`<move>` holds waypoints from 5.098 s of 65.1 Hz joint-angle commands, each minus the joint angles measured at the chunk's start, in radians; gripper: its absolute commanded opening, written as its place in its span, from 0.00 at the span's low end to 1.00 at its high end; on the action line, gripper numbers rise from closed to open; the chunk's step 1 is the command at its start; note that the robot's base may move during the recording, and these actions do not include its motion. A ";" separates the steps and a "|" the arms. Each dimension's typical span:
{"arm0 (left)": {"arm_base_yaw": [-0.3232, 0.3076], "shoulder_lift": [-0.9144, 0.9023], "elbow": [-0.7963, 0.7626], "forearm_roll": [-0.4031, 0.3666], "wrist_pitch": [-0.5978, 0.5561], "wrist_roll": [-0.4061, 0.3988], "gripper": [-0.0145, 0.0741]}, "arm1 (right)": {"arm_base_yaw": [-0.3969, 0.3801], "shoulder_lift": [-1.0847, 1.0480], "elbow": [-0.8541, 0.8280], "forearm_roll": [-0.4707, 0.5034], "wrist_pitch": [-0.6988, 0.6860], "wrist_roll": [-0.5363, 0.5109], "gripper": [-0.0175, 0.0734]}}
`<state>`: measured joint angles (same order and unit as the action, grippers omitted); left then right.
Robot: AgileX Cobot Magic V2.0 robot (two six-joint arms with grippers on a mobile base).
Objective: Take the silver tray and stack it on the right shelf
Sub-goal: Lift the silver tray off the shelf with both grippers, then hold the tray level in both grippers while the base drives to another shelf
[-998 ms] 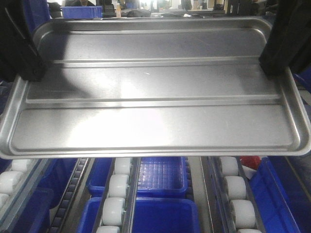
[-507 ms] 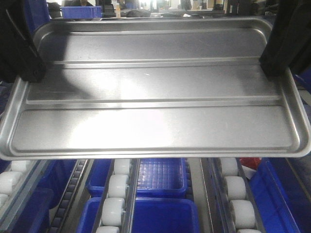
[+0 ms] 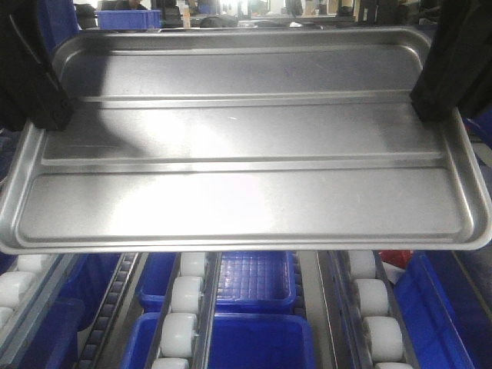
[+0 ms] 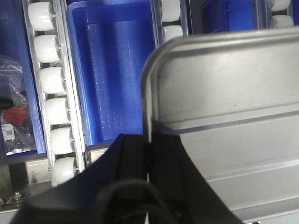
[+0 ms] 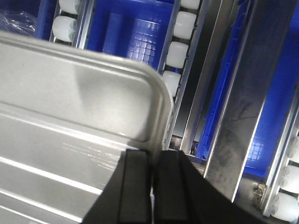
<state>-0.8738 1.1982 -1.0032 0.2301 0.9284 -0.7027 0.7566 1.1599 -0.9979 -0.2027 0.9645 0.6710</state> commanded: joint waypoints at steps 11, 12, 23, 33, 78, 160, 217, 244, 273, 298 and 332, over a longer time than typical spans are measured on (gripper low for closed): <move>-0.009 -0.012 -0.031 0.041 0.007 0.020 0.06 | -0.003 -0.028 -0.025 -0.048 -0.028 -0.020 0.26; -0.009 -0.012 -0.031 0.041 0.007 0.020 0.06 | -0.003 -0.028 -0.025 -0.048 -0.028 -0.020 0.26; -0.009 -0.012 -0.031 0.041 0.007 0.020 0.06 | -0.003 -0.028 -0.025 -0.048 -0.028 -0.020 0.26; -0.009 -0.012 -0.031 0.041 0.007 0.020 0.06 | -0.003 -0.028 -0.025 -0.048 -0.028 -0.020 0.26; -0.009 -0.012 -0.031 0.041 0.007 0.020 0.06 | -0.003 -0.028 -0.025 -0.048 -0.028 -0.020 0.26; -0.009 -0.012 -0.031 0.032 0.007 0.020 0.06 | -0.003 -0.028 -0.025 -0.048 -0.026 -0.020 0.26; -0.009 -0.012 -0.031 0.030 0.007 0.020 0.06 | -0.003 -0.028 -0.025 -0.048 -0.026 -0.020 0.26; -0.009 -0.012 -0.031 0.030 0.007 0.020 0.06 | -0.003 -0.028 -0.025 -0.048 -0.026 -0.020 0.26; -0.009 -0.012 -0.031 0.030 0.007 0.020 0.06 | -0.003 -0.028 -0.025 -0.048 -0.026 -0.020 0.26; -0.009 -0.012 -0.031 0.030 0.008 0.020 0.06 | -0.003 -0.028 -0.025 -0.048 -0.026 -0.020 0.26; -0.009 -0.012 -0.031 0.023 0.008 0.020 0.06 | -0.003 -0.027 -0.025 -0.048 -0.025 -0.020 0.26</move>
<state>-0.8747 1.2082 -1.0032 0.2222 0.9307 -0.7027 0.7566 1.1552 -0.9979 -0.2013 0.9745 0.6692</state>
